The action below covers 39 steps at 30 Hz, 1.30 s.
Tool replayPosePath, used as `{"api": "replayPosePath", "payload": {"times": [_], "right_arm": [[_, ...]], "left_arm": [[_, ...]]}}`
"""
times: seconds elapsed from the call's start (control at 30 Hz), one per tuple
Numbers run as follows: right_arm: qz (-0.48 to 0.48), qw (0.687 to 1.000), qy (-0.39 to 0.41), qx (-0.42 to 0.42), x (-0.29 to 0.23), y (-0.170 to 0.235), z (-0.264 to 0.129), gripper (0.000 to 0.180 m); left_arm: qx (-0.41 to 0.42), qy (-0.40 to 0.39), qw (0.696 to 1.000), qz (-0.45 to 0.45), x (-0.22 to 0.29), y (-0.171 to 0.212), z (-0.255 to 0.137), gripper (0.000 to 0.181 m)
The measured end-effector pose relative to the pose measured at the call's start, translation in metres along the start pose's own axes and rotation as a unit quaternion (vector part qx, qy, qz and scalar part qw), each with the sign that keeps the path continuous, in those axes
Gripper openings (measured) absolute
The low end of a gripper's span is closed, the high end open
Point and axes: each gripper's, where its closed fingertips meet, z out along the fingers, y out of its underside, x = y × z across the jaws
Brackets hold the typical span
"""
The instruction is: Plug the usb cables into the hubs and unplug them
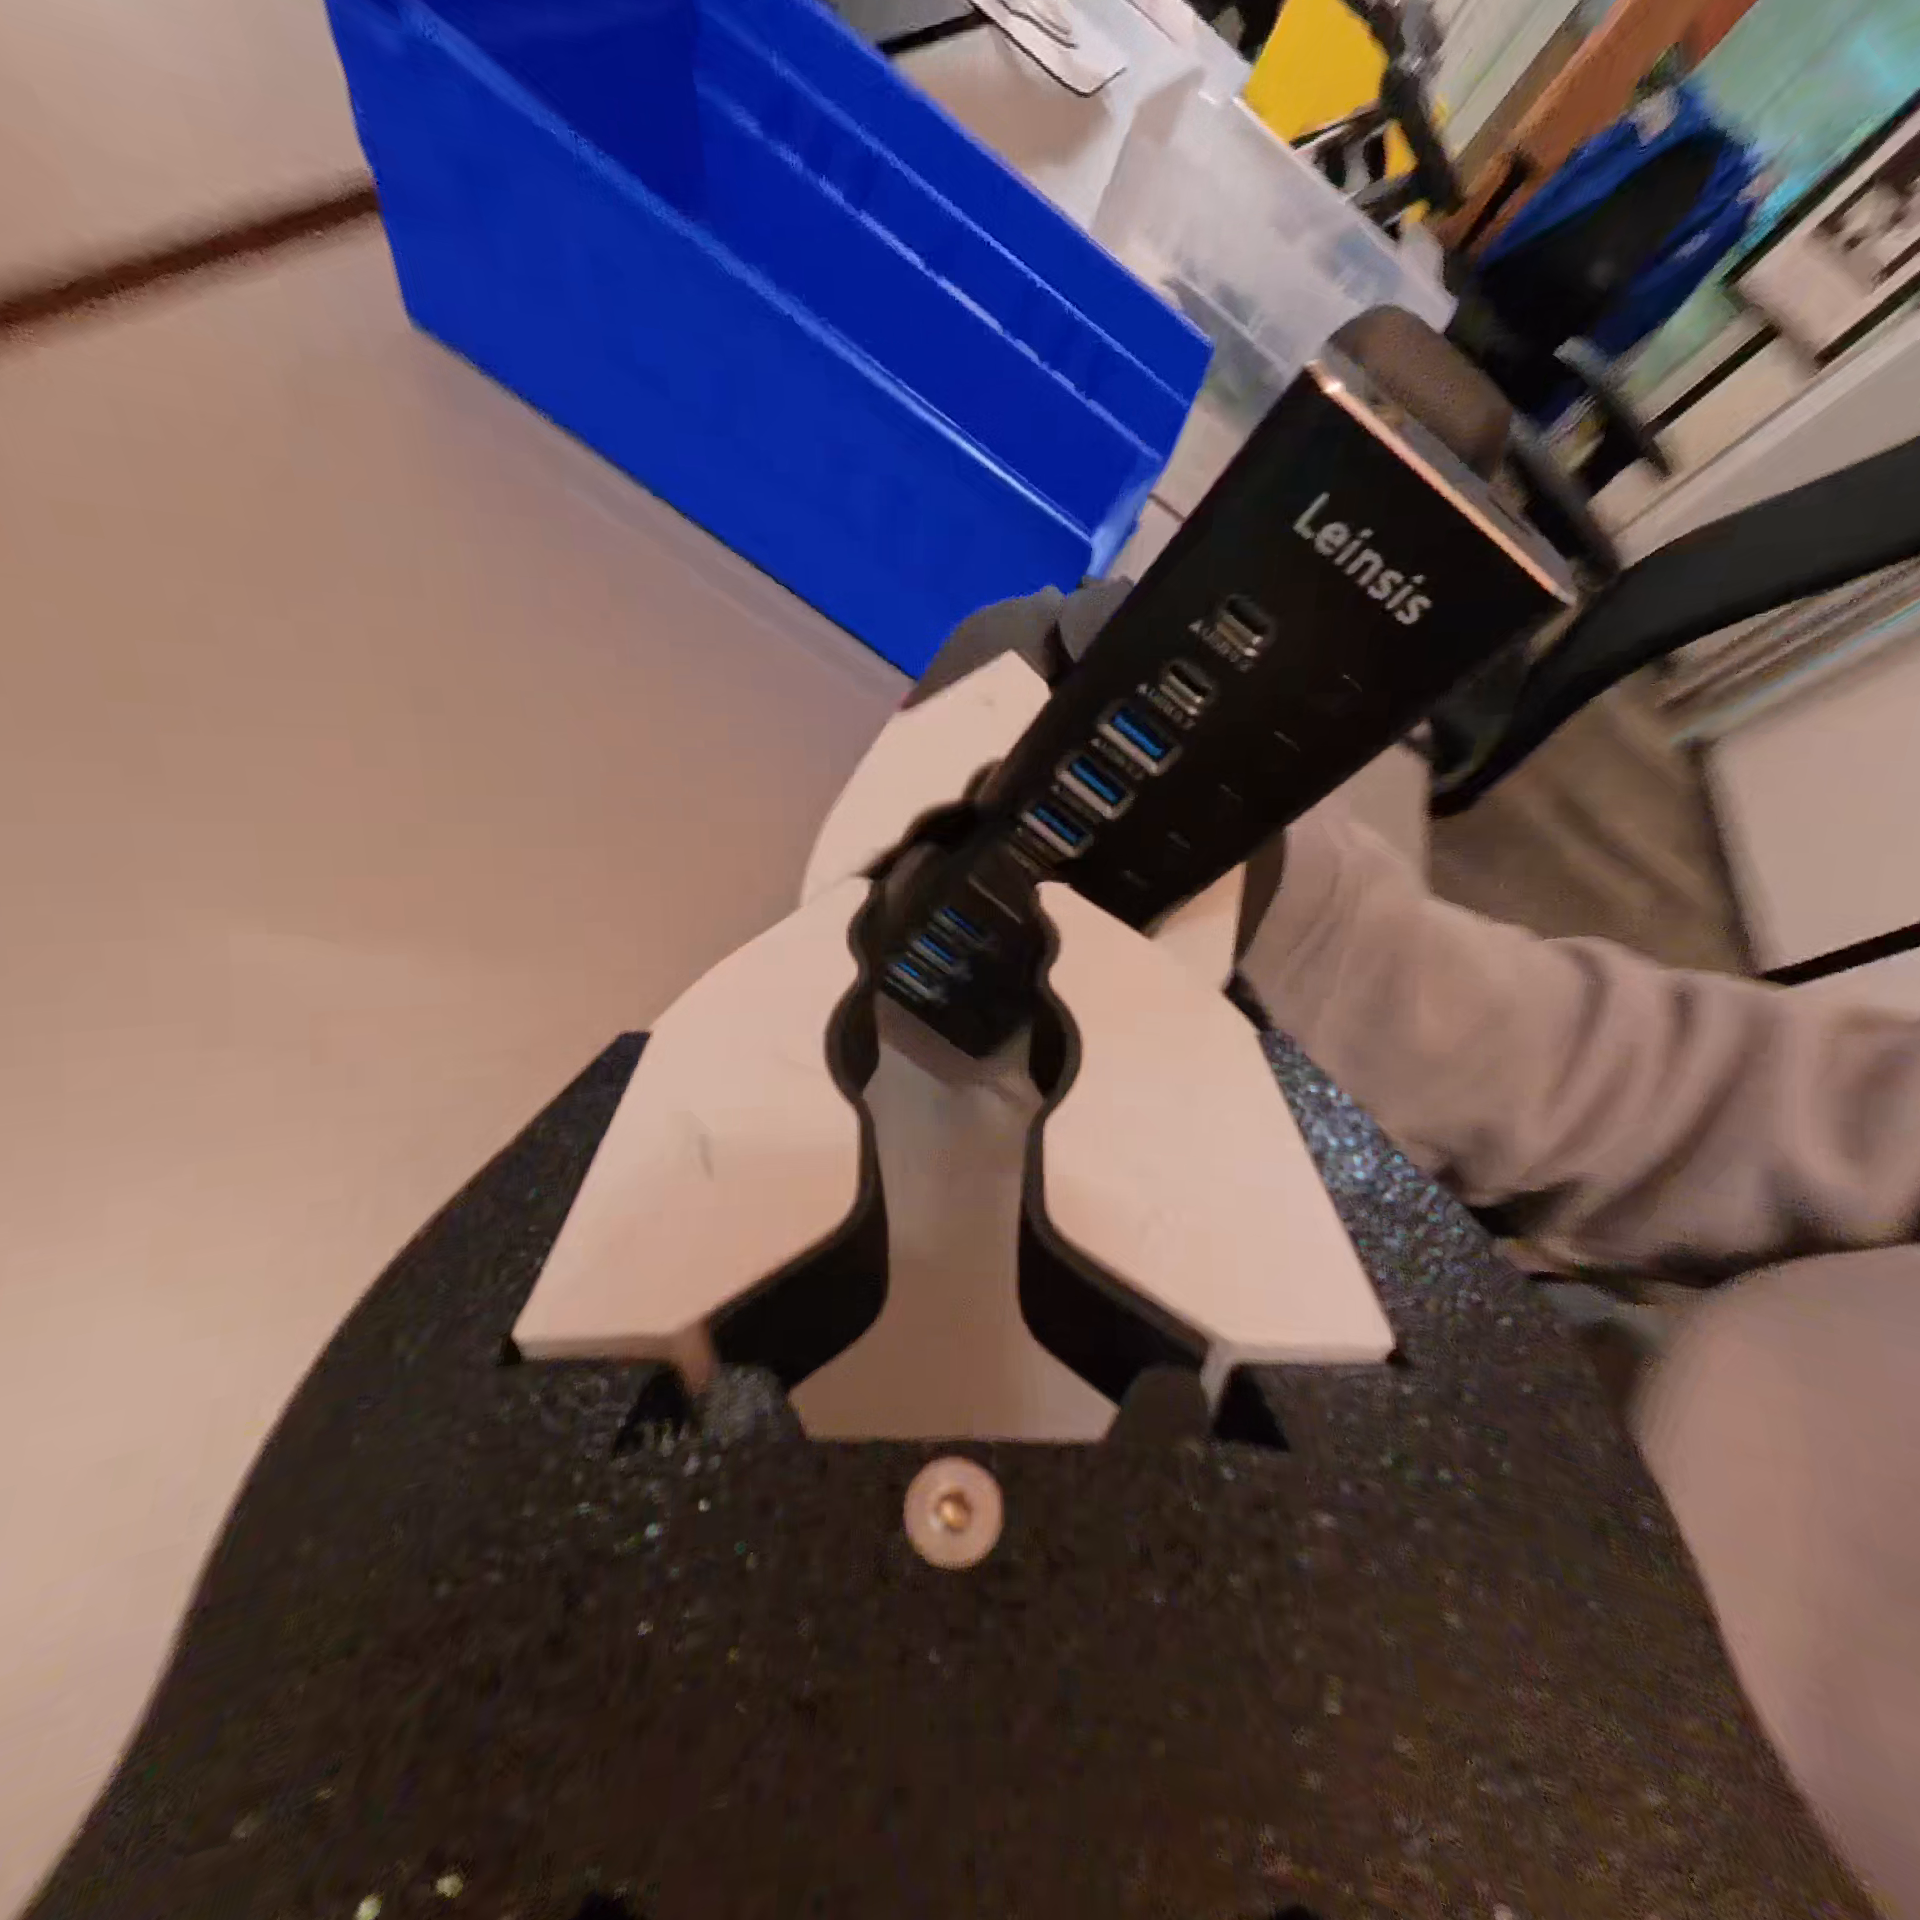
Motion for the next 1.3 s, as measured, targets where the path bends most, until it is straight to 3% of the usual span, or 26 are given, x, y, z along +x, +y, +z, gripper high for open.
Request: {"api": "replayPosePath", "payload": {"times": [0.13,0.27,0.5,0.63,0.7,0.77,1.3], "right_arm": [[-0.006,1.000,0.002,-0.013,-0.001,0.003,0.003,0.073],[-0.013,1.000,0.004,-0.020,-0.002,0.005,0.004,0.073],[-0.011,1.000,0.005,-0.024,-0.001,0.006,0.005,0.073],[-0.011,1.000,0.005,-0.028,-0.001,0.006,0.006,0.073],[-0.010,1.000,0.005,-0.026,-0.001,0.006,0.005,0.073],[-0.010,0.999,0.006,-0.030,-0.001,0.007,0.006,0.073],[-0.014,0.999,0.007,-0.036,-0.001,0.008,0.007,0.073]], "left_arm": [[-0.006,0.073,0.986,-0.148,0.002,0.014,0.004,0.022],[-0.002,0.139,0.965,-0.224,0.009,0.017,0.012,0.012],[0.007,0.161,0.954,-0.253,0.008,0.019,0.013,0.012],[-0.003,0.145,0.955,-0.258,0.004,0.023,0.017,0.030],[0.004,0.144,0.954,-0.264,0.004,0.022,0.018,0.027],[0.012,0.155,0.952,-0.266,0.005,0.019,0.017,0.012],[0.019,0.170,0.939,-0.299,0.008,0.021,0.023,0.013]]}}
